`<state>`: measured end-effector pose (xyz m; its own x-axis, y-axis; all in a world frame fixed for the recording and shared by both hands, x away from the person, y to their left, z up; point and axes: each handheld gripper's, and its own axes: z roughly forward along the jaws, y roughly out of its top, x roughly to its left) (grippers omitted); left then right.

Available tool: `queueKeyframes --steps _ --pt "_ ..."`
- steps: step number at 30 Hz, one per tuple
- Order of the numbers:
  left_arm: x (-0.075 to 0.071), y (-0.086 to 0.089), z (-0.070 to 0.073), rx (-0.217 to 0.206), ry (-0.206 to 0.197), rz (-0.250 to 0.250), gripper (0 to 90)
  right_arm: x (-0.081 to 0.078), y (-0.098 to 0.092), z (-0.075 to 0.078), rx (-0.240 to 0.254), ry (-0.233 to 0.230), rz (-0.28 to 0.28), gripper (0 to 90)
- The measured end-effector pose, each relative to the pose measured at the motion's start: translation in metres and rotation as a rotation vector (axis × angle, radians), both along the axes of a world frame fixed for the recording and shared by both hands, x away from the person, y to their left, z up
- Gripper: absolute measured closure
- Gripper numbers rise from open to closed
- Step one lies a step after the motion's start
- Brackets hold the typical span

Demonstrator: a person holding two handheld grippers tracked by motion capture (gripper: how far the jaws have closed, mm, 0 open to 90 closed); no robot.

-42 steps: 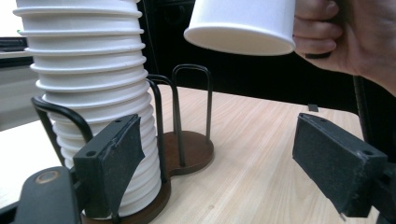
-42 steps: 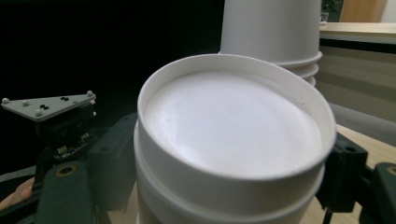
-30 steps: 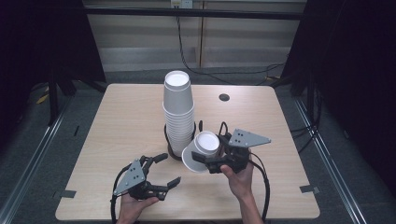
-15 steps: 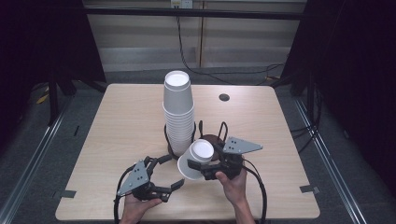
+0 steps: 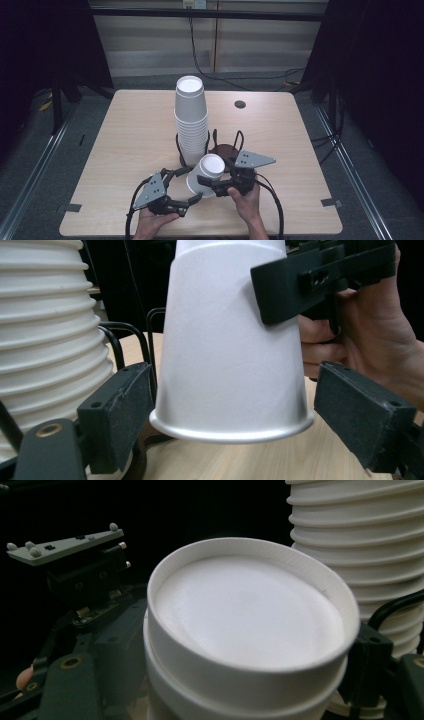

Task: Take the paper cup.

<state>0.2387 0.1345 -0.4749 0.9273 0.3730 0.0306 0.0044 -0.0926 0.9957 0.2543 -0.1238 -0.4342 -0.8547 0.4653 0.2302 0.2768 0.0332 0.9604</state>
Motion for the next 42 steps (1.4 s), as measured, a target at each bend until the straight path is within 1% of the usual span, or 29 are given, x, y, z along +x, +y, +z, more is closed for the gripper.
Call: queueKeyframes --steps 1,2,4,6,8,11,12,15,16,18,21,23,25,26,28,31,33,34,39,42 --pt "0.000 -0.001 0.000 0.000 0.005 -0.003 15.5 0.000 0.001 -0.001 0.006 0.003 0.005 21.9" --pt "0.001 -0.002 -0.001 0.000 0.011 -0.009 15.4 0.000 0.002 -0.002 0.000 0.006 0.008 21.9" --pt "0.001 -0.002 -0.001 0.008 0.013 -0.004 15.4 0.000 0.004 -0.003 -0.002 0.010 0.014 21.9" --pt "0.002 -0.003 -0.002 0.006 0.014 -0.007 15.1 0.000 0.005 -0.003 -0.003 0.010 0.018 21.9" --pt "0.004 -0.004 -0.003 0.014 0.021 -0.012 13.2 0.000 0.008 -0.003 -0.005 0.013 0.020 21.9" --pt "0.005 -0.005 -0.003 0.011 0.025 -0.009 11.7 0.000 0.010 -0.004 -0.007 0.014 0.024 21.9" --pt "0.005 -0.005 -0.003 0.021 0.026 -0.011 11.7 0.000 0.011 -0.004 -0.008 0.013 0.027 21.9" --pt "0.006 -0.007 -0.005 0.021 0.035 -0.011 10.2 0.001 0.016 -0.004 -0.015 0.011 0.034 21.9" --pt "0.007 -0.007 -0.005 0.028 0.035 -0.013 10.1 0.001 0.016 -0.004 -0.015 0.011 0.035 21.9" --pt "0.007 -0.007 -0.005 0.025 0.038 -0.011 10.1 0.001 0.017 -0.004 -0.014 0.011 0.036 21.9" --pt "0.008 -0.008 -0.006 0.035 0.031 -0.012 9.9 0.001 0.018 -0.004 -0.010 0.011 0.036 21.9" --pt "0.009 -0.009 -0.007 0.036 0.043 -0.022 9.6 0.001 0.018 -0.004 -0.015 0.010 0.032 21.9" --pt "0.010 -0.010 -0.008 0.041 0.045 -0.022 9.6 0.001 0.019 -0.004 -0.015 0.011 0.032 21.9" --pt "0.012 -0.011 -0.009 0.034 0.060 -0.030 10.0 0.001 0.019 -0.005 -0.019 0.010 0.034 21.9" --pt "0.013 -0.011 -0.009 0.041 0.068 -0.035 11.0 0.001 0.019 -0.005 -0.019 0.010 0.027 21.8" --pt "0.013 -0.011 -0.009 0.040 0.073 -0.030 12.3 0.001 0.019 -0.005 -0.022 0.011 0.027 21.7" --pt "0.013 -0.011 -0.009 0.045 0.074 -0.028 13.6 0.001 0.019 -0.005 -0.026 0.006 0.027 21.0" --pt "0.014 -0.010 -0.008 0.055 0.080 -0.037 14.6 0.001 0.020 -0.005 -0.036 -0.002 0.025 20.5" --pt "0.013 -0.009 -0.007 0.050 0.082 -0.030 16.0 0.001 0.021 -0.005 -0.034 -0.010 0.023 19.7" --pt "0.013 -0.008 -0.006 0.057 0.082 -0.027 16.3 0.001 0.022 -0.005 -0.032 -0.009 0.027 18.6"
